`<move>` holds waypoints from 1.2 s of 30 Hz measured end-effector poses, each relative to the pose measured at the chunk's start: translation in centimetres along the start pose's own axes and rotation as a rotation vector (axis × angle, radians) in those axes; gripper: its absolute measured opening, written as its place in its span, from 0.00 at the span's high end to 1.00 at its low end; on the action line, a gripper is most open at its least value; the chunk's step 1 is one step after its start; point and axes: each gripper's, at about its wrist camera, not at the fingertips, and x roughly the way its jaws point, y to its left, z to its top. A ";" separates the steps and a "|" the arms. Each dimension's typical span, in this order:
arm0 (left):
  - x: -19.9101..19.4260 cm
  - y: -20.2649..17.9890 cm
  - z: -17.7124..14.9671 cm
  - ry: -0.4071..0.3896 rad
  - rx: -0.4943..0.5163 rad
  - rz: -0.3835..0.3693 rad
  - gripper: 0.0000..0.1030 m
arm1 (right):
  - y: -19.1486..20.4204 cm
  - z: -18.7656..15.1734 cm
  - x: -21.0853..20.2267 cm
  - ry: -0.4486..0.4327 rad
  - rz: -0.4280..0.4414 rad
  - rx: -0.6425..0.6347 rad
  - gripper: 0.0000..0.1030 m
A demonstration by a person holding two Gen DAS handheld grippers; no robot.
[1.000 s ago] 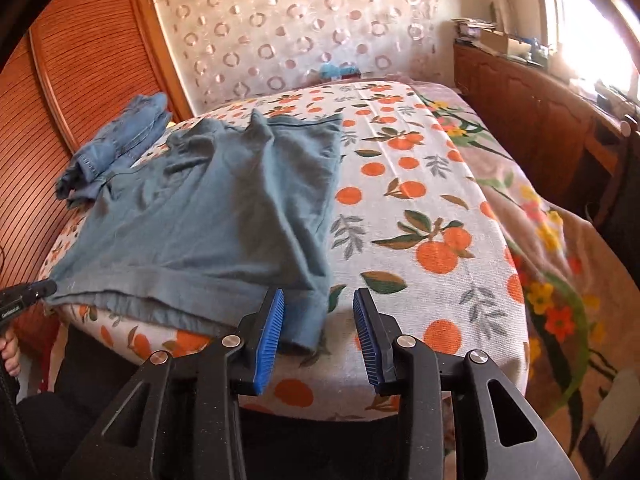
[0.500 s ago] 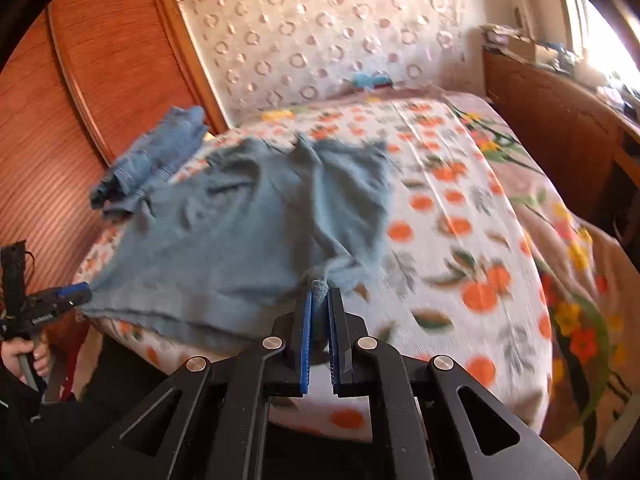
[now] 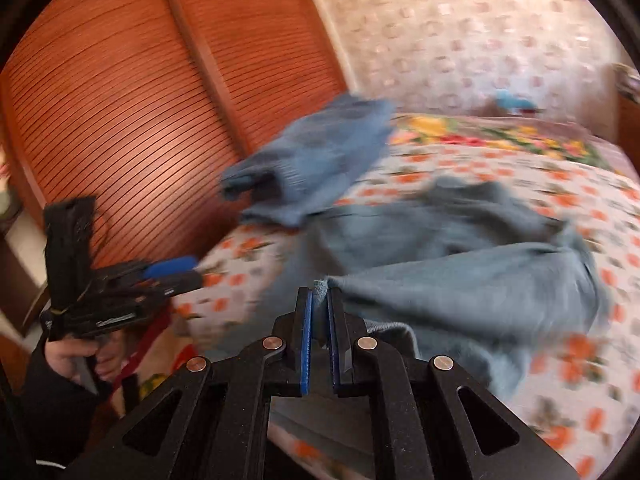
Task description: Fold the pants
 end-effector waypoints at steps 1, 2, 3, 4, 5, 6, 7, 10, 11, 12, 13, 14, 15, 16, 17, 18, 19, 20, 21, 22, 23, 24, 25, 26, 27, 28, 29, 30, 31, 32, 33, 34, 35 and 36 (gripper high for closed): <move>-0.1 0.3 0.0 -0.003 -0.006 0.007 0.58 | 0.9 0.1 0.8 0.012 0.026 -0.011 0.93; -0.2 0.7 0.0 -0.003 -0.013 0.012 0.58 | 1.8 0.2 1.6 0.024 0.052 -0.022 0.93; -0.2 1.1 -0.1 -0.002 -0.020 0.018 0.58 | 2.9 0.2 2.3 0.039 0.088 -0.030 0.93; -0.2 1.4 -0.3 -0.002 -0.026 0.022 0.58 | 3.4 0.2 2.8 0.052 0.117 -0.032 0.93; -0.2 1.7 -0.4 -0.001 -0.033 0.027 0.58 | 4.1 0.1 3.3 0.066 0.146 -0.036 0.93; -0.2 1.9 -0.5 0.002 -0.037 0.030 0.58 | 4.2 0.0 3.8 0.080 0.158 -0.042 0.93; -0.2 2.3 -0.8 0.006 -0.044 0.034 0.58 | 4.0 -0.2 4.4 0.097 0.161 -0.049 0.93; 0.0 2.8 -1.3 0.015 -0.057 0.038 0.58 | 3.8 -0.3 5.3 0.138 0.153 -0.044 0.90; 0.1 2.8 -1.4 0.018 -0.059 0.038 0.58 | 3.7 -0.1 5.7 0.146 0.153 -0.042 0.88; 0.2 2.8 -1.5 0.022 -0.060 0.037 0.58 | 3.6 -0.1 5.5 0.145 0.151 -0.046 0.88; 0.2 2.6 -1.6 0.024 -0.059 0.035 0.58 | 4.0 0.0 4.9 0.139 0.149 -0.053 0.85; 0.2 2.4 -1.6 0.025 -0.057 0.032 0.58 | 4.1 0.0 4.5 0.130 0.142 -0.063 0.81; 0.2 2.2 -1.6 0.025 -0.054 0.029 0.58 | 4.1 0.2 4.3 0.127 0.134 -0.069 0.79; 0.3 1.9 -1.6 0.024 -0.050 0.025 0.58 | 4.3 0.2 4.0 0.126 0.131 -0.074 0.73; 0.3 1.7 -1.5 0.024 -0.047 0.019 0.58 | 4.3 0.3 3.7 0.127 0.124 -0.080 0.67; 0.3 1.5 -1.5 0.022 -0.044 0.016 0.58 | 4.4 0.2 3.4 0.125 0.112 -0.082 0.65; 0.3 1.2 -1.4 0.020 -0.039 0.011 0.58 | 4.3 0.1 3.0 0.121 0.105 -0.082 0.63; 0.2 1.0 -1.4 0.019 -0.035 0.006 0.58 | 4.1 0.1 2.6 0.118 0.098 -0.079 0.62; 0.3 0.7 -1.3 0.020 -0.030 0.002 0.58 | 3.8 -0.1 2.3 0.113 0.088 -0.076 0.62; 0.3 0.5 -1.3 0.020 -0.027 -0.003 0.58 | 3.4 -0.4 1.8 0.108 0.075 -0.075 0.62; 0.3 0.3 -1.4 0.020 -0.024 -0.009 0.58 | 3.1 -0.5 1.4 0.099 0.056 -0.075 0.62; 0.3 0.1 -1.4 0.021 -0.022 -0.014 0.58 | 2.5 -0.6 0.9 0.091 0.034 -0.071 0.61; 0.3 -0.2 -1.4 0.023 -0.018 -0.019 0.58 | 2.0 -0.9 0.4 0.087 0.016 -0.067 0.61; 0.4 -0.3 -1.5 0.025 -0.017 -0.023 0.58 | 1.3 -0.9 0.2 0.084 -0.009 -0.056 0.61; 0.5 -0.5 -1.5 0.029 -0.016 -0.031 0.58 | 0.6 -0.9 0.0 0.082 -0.033 -0.045 0.61; 0.5 -0.7 -1.6 0.031 -0.015 -0.036 0.58 | 0.1 -0.9 -0.1 0.079 -0.058 -0.040 0.61; 0.6 -0.9 -1.6 0.032 -0.014 -0.042 0.58 | -0.5 -0.9 -0.3 0.074 -0.087 -0.037 0.61; 0.6 -1.0 -1.6 0.032 -0.012 -0.045 0.58 | -1.0 -0.9 -0.5 0.070 -0.111 -0.038 0.61; 0.6 -1.2 -1.6 0.033 -0.009 -0.048 0.58 | -1.3 -0.9 -0.4 0.065 -0.137 -0.038 0.61; 0.6 -1.4 -1.6 0.033 -0.006 -0.052 0.58 | -1.9 -0.9 -0.7 0.063 -0.157 -0.033 0.61; 0.6 -1.6 -1.7 0.033 -0.003 -0.057 0.58 | -2.5 -0.8 -0.8 0.062 -0.176 -0.027 0.61; 0.6 -1.8 -1.6 0.033 -0.001 -0.061 0.58 | -2.8 -0.7 -1.0 0.060 -0.191 -0.024 0.61; 0.6 -2.0 -1.7 0.034 0.002 -0.066 0.58 | -3.2 -0.6 -1.1 0.057 -0.211 -0.021 0.61; 0.6 -2.2 -1.7 0.034 0.004 -0.070 0.58 | -3.5 -0.5 -1.3 0.053 -0.230 -0.020 0.61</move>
